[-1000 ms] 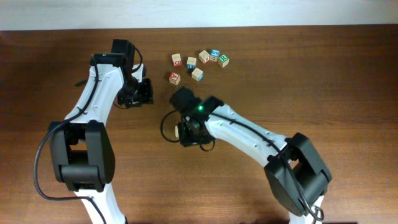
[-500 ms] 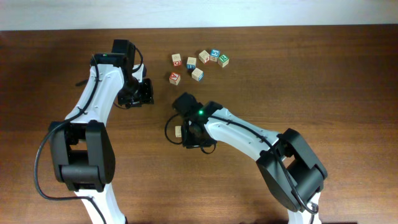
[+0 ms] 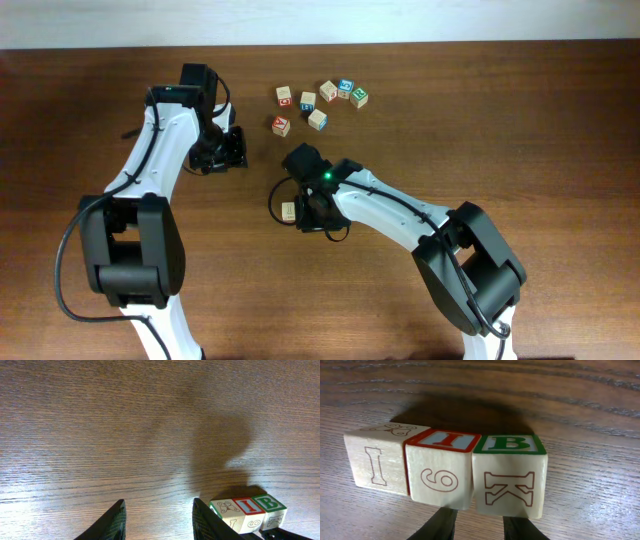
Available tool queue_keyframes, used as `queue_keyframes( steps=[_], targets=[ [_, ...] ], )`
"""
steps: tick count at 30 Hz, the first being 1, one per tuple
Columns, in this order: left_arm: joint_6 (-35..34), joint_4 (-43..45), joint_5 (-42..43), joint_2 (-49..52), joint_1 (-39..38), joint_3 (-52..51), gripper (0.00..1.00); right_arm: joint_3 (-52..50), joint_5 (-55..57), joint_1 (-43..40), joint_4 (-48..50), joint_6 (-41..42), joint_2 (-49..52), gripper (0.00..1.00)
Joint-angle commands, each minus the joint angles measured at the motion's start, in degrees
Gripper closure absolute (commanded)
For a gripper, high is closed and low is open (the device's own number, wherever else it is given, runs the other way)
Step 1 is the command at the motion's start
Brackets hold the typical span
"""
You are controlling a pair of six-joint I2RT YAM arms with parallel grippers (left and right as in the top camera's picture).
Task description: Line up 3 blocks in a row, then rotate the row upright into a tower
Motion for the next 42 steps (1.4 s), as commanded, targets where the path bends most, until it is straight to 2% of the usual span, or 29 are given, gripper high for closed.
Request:
queue_keyframes(
  steps=[1,38,42],
  targets=[
    [0.7,-0.11,-0.39,0.5,0.02,0.87,0.59,-0.33,0.11,-0.17,0.46,-0.79,0.9,0.68],
    [0.7,-0.11,-0.39,0.5,-0.02,0.79,0.59,0.28,0.5,-0.11,1.18,-0.55,0.9,0.71],
    [0.7,-0.11,-0.39,0.5,-0.02,0.79,0.6,2.6,0.09,-0.11,-2.27,-0.59,0.7,0.71]
  ],
)
